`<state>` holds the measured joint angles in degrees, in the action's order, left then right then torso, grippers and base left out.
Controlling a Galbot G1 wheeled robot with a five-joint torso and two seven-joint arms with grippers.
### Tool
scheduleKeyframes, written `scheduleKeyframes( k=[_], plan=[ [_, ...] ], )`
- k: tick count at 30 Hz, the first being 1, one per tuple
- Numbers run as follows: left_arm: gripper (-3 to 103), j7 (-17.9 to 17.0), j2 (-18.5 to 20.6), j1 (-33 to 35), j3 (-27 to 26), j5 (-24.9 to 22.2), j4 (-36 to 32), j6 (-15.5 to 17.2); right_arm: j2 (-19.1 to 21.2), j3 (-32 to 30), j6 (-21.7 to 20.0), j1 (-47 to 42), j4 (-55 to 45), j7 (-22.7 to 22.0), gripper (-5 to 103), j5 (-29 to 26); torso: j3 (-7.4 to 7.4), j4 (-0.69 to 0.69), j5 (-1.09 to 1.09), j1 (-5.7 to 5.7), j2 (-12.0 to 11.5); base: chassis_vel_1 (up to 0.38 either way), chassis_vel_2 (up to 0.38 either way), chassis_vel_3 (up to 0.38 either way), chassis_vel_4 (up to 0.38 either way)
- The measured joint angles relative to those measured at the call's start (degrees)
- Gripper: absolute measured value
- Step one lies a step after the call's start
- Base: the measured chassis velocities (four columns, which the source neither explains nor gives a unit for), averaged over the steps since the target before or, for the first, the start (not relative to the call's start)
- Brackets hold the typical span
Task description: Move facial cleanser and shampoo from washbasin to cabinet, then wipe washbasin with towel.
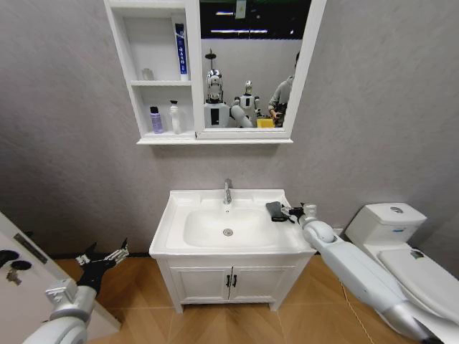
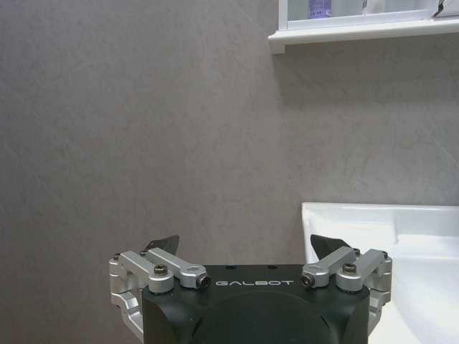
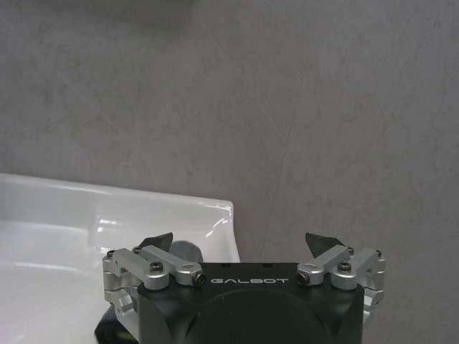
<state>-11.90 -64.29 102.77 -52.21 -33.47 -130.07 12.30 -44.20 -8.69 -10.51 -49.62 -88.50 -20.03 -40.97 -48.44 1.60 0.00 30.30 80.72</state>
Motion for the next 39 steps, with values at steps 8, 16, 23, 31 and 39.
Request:
scheduleKeyframes(
  k=[8, 16, 23, 31, 39],
  plan=[
    [100, 0.0, 0.0, 0.0, 0.0, 0.0, 0.0, 0.0, -2.3, -19.4, 4.8, -27.1, -19.9, 0.2, 100, 8.5, 0.0, -0.06, -0.01, 0.0, 0.0, 0.0, 0.0, 0.0, 0.0],
    [100, 0.0, 0.0, 0.0, 0.0, 0.0, 0.0, 0.0, -13.7, -38.9, 9.7, -58.5, -37.1, 3.7, 100, 14.9, 0.01, 0.01, -0.01, -0.02, 0.0, 0.0, 0.0, 0.0, 0.0],
    [100, 0.0, 0.0, 0.0, 0.0, 0.0, 0.0, 0.0, -25.7, -43.3, 16.0, -73.4, -45.0, 3.2, 100, 20.5, 0.0, -0.02, -0.02, -0.01, 0.0, 0.0, 0.0, 0.0, 0.0],
    [100, 0.0, 0.0, 0.0, 0.0, 0.0, 0.0, 0.0, -30.3, -40.7, 19.9, -75.9, -45.0, 2.5, 100, 25.4, -0.01, -0.02, 0.0, 0.0, 0.0, 0.0, 0.0, 0.0, 0.0],
    [100, 0.0, 0.0, 0.0, 0.0, 0.0, 0.0, 0.0, -25.3, -40.9, 10.3, -71.0, -51.0, 1.1, 100, 18.7, -0.01, -0.03, 0.01, 0.01, 0.0, 0.0, 0.0, 0.0, 0.0]
  ],
)
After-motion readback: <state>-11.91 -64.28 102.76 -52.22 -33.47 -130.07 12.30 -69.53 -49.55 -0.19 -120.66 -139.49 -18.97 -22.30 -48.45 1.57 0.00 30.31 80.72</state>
